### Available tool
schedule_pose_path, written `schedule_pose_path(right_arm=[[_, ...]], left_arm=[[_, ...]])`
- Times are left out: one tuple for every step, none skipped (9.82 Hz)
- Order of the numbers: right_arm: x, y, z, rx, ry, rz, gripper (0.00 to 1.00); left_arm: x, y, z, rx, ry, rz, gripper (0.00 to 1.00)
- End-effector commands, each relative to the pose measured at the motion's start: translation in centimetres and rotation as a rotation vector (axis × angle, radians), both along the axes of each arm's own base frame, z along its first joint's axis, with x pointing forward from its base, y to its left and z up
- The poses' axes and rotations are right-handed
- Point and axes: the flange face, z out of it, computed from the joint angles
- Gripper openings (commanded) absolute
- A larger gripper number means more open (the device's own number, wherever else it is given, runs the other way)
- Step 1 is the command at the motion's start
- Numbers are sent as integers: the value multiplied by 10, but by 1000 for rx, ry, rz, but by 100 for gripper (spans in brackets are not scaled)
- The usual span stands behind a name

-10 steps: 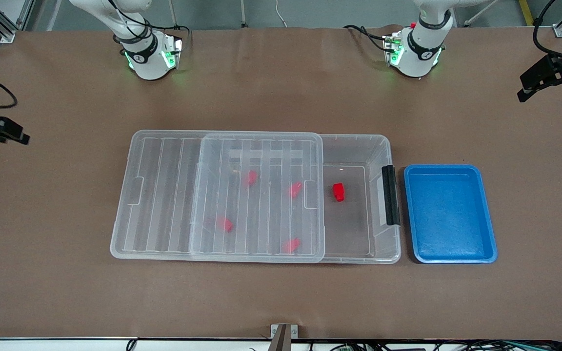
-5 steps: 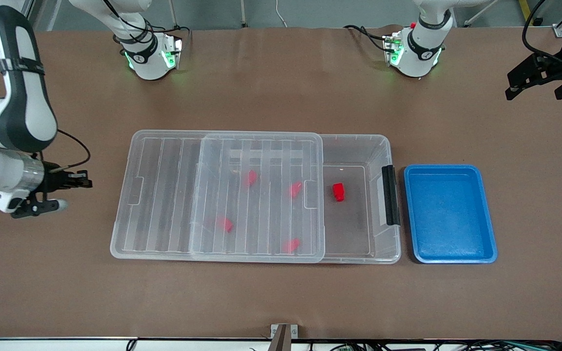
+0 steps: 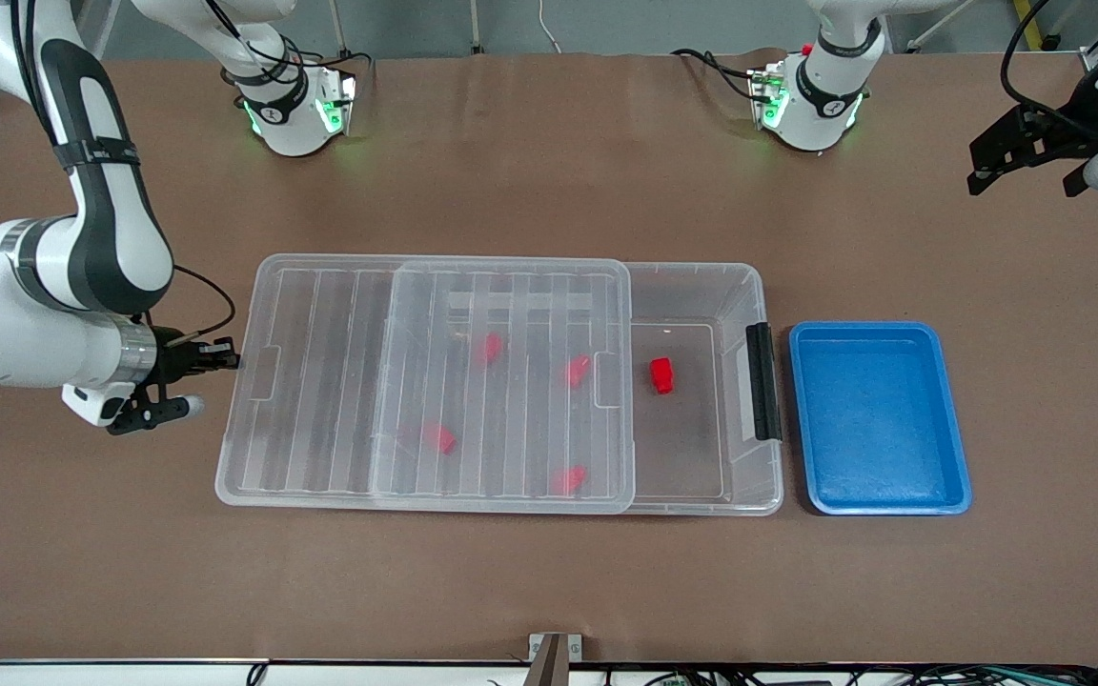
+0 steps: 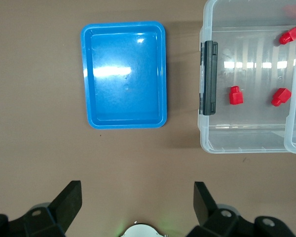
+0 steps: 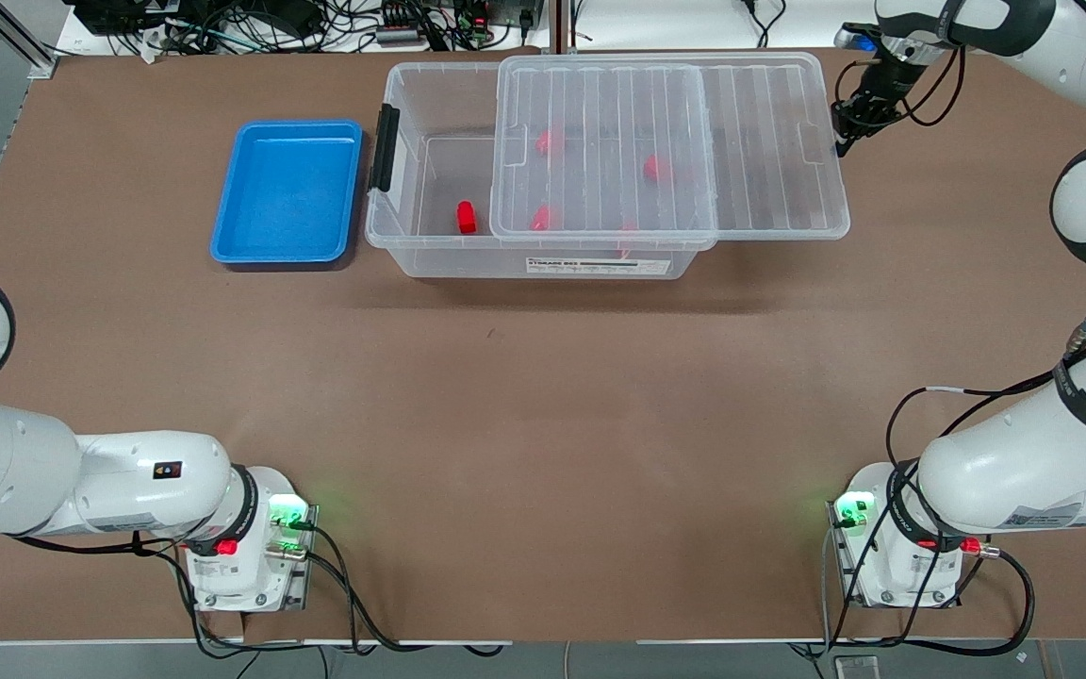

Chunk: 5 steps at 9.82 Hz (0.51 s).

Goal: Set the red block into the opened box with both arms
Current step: 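Reach the right gripper to the edge of the clear lid, then slide the clear lid back over the box toward the latched end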

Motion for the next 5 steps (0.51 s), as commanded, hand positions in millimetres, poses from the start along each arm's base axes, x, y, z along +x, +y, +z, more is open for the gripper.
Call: schedule_pose_path(right_arm=[[-2, 13, -1, 46, -1, -9, 0], [-3, 26, -1, 60, 1, -6, 0], [-4, 36, -1, 68, 3, 1, 0], [-4, 50, 0, 77, 10, -20, 0], [-4, 65, 0, 76, 16, -23, 0]], left_arm=[[5, 1, -19, -12, 41, -18, 100], [4, 2, -16, -11, 37, -18, 100], [4, 6, -16, -11, 37, -14, 100], [5, 10, -16, -11, 38, -6, 100], [7, 12, -18, -10, 39, -1, 100]])
